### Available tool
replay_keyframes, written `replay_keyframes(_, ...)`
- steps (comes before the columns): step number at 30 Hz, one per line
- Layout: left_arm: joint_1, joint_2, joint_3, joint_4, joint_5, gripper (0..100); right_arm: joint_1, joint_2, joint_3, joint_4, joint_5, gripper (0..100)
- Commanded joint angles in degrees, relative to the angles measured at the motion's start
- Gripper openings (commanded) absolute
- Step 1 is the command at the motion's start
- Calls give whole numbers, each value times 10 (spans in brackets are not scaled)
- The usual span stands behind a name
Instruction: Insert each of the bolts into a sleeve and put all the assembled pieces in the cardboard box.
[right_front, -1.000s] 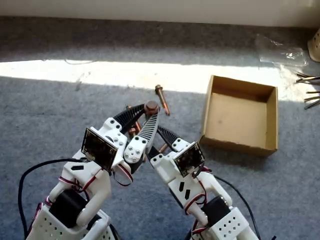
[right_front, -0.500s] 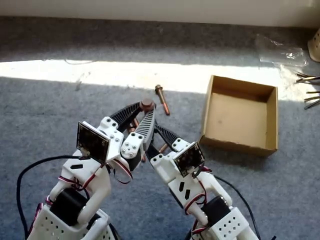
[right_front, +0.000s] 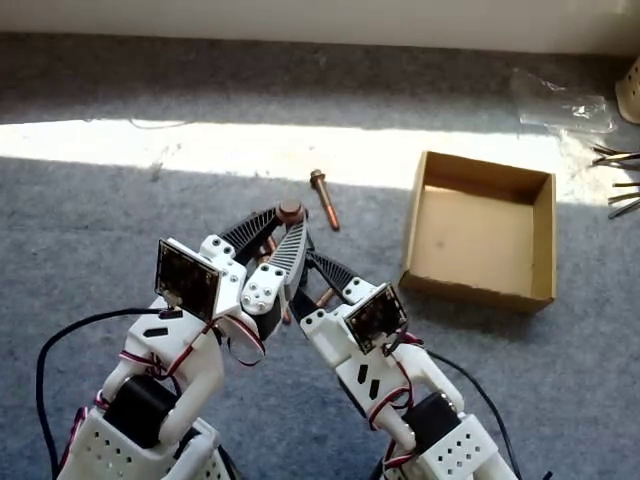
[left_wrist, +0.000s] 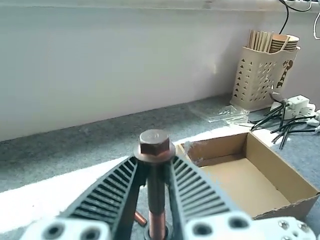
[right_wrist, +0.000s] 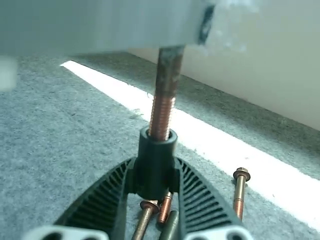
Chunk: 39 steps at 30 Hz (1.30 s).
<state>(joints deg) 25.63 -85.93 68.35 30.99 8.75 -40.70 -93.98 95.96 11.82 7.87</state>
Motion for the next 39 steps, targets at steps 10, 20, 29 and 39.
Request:
replay_keyframes(10, -36, -9, 65, -16, 70, 4, -2, -7, 73, 0, 6, 5)
replay_keyframes(20, -46, -9, 80, -14, 68, 4, -2, -7, 73, 0, 6, 5)
replay_keyframes(29, -46, -9, 81, -13, 67, 4, -1, -7, 73, 0, 6, 5)
replay_keyframes(39, -46, -9, 81, -13, 67, 4, -1, -7, 73, 0, 6, 5)
